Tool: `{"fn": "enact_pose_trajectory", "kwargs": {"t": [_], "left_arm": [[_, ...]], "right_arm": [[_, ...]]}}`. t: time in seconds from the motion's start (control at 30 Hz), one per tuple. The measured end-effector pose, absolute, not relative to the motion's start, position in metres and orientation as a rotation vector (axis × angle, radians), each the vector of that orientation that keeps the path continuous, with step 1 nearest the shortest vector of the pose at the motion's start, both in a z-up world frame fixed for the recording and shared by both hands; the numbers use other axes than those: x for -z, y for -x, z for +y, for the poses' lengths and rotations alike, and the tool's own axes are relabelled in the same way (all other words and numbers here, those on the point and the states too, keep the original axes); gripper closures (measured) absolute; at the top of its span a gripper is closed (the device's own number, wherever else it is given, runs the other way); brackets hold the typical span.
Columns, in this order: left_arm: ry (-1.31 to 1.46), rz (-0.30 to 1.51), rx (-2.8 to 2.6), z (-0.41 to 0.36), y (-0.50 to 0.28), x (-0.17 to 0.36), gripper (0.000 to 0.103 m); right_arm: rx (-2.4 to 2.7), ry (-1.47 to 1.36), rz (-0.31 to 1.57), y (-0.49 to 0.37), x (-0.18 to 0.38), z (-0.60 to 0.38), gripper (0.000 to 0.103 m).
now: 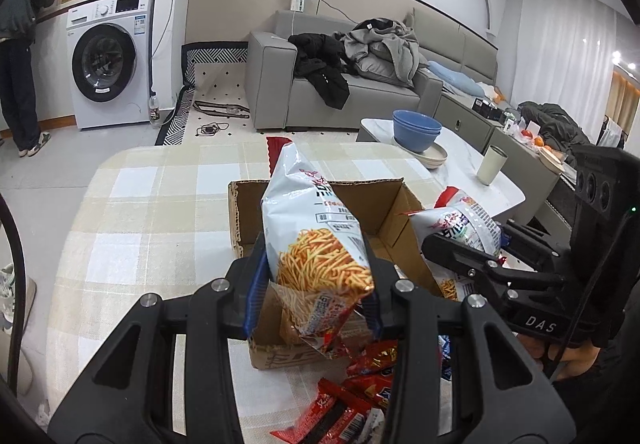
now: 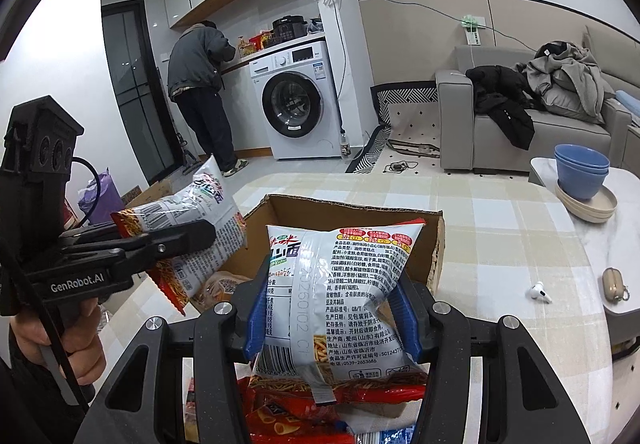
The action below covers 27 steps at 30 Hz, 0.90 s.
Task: Organize snacks
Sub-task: 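Carry both bags over the box and release them inside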
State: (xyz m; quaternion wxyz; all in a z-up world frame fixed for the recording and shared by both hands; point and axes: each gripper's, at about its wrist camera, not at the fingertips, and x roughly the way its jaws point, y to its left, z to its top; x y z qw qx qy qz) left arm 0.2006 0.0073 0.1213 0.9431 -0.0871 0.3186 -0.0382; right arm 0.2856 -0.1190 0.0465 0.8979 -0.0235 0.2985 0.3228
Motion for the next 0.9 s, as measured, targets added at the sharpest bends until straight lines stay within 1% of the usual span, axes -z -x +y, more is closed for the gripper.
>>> {"fn": "enact_pose_trajectory", "kwargs": {"t": [0.33, 0.7, 0.73, 0.77, 0.8, 0.83, 0.87, 0.9], "left_arm": [[0.132, 0.711, 0.079, -0.005, -0.246, -0.093, 0.067], [0.12, 0.745, 0.051, -0.007, -0.272, -0.07, 0.066], [0.122, 0.754, 0.047, -0.006, -0.274, -0.068, 0.066], [0.122, 0.758, 0.044, -0.007, -0.276, -0.068, 0.066], [0.122, 0.761, 0.038, -0.006, -0.277, -0.067, 0.063], [0.122, 0.766, 0.034, -0.005, -0.278, -0.067, 0.061], [0.122, 0.768, 0.032, -0.005, -0.277, -0.067, 0.06], [0.122, 0.766, 0.032, -0.005, -0.277, -0.068, 0.053]], "right_arm": [[-0.661, 0.077, 0.638, -0.306, -0.036, -0.105, 0.05], [-0.652, 0.082, 0.656, -0.317, -0.028, -0.104, 0.048], [-0.646, 0.086, 0.66, -0.318, -0.028, -0.103, 0.047], [-0.637, 0.089, 0.662, -0.319, -0.028, -0.103, 0.042], [-0.623, 0.093, 0.661, -0.319, -0.028, -0.103, 0.034], [-0.608, 0.095, 0.654, -0.318, -0.029, -0.104, 0.03], [-0.601, 0.091, 0.647, -0.318, -0.03, -0.106, 0.022], [-0.603, 0.082, 0.64, -0.315, -0.032, -0.109, 0.018]]}}
